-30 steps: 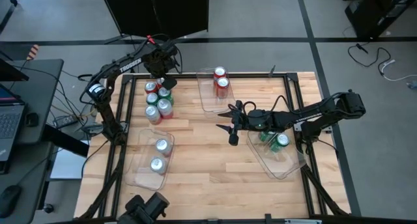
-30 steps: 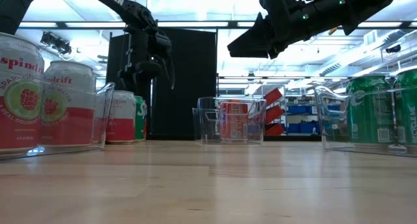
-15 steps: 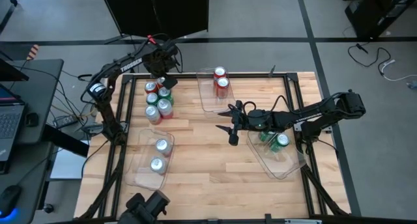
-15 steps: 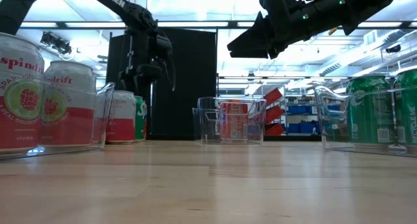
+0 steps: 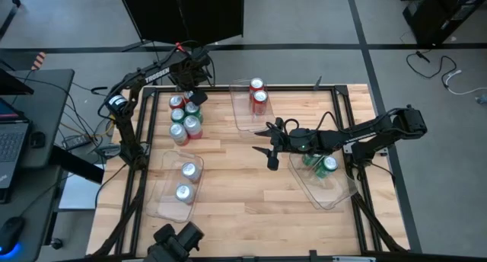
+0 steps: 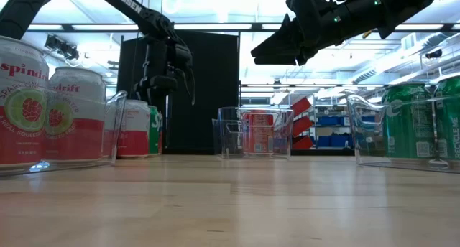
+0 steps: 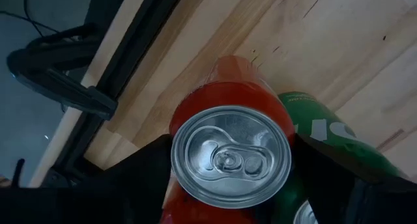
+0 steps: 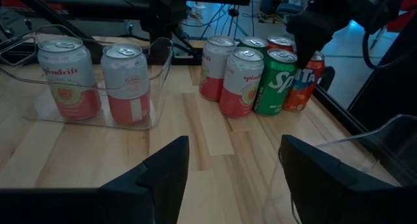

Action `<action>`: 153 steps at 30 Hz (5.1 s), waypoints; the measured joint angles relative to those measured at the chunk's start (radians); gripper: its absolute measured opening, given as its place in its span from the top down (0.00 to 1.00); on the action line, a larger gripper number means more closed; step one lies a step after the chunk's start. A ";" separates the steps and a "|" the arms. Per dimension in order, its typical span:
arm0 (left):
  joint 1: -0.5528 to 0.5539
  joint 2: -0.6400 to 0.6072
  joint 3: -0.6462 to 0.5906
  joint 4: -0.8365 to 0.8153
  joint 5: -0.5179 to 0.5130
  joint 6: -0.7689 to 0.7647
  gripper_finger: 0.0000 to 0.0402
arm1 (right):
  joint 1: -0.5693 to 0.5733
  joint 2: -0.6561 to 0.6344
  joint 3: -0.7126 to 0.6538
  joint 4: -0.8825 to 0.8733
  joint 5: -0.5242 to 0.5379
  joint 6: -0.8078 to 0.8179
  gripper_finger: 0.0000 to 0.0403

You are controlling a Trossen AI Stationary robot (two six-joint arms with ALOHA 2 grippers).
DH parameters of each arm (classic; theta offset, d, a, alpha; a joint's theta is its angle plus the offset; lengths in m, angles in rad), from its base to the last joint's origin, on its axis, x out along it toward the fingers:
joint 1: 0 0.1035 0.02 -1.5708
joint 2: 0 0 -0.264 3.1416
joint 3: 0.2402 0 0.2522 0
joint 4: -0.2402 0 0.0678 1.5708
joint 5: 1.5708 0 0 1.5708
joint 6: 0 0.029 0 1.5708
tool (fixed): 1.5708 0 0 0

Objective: Sort soda cans
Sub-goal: Put the orange soda can into the top transparent bin

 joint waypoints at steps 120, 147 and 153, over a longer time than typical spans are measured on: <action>-0.241 -0.497 -0.100 -0.136 -0.050 -0.356 1.00 | -0.052 0.035 0.000 -0.018 -0.009 0.052 0.71; -0.202 -0.609 -0.349 -0.127 0.009 -0.602 0.46 | -0.052 0.034 0.000 0.039 -0.086 0.007 0.70; -0.092 -0.537 -0.346 -0.112 0.000 -0.543 0.30 | -0.052 0.033 0.000 0.039 -0.086 0.007 0.67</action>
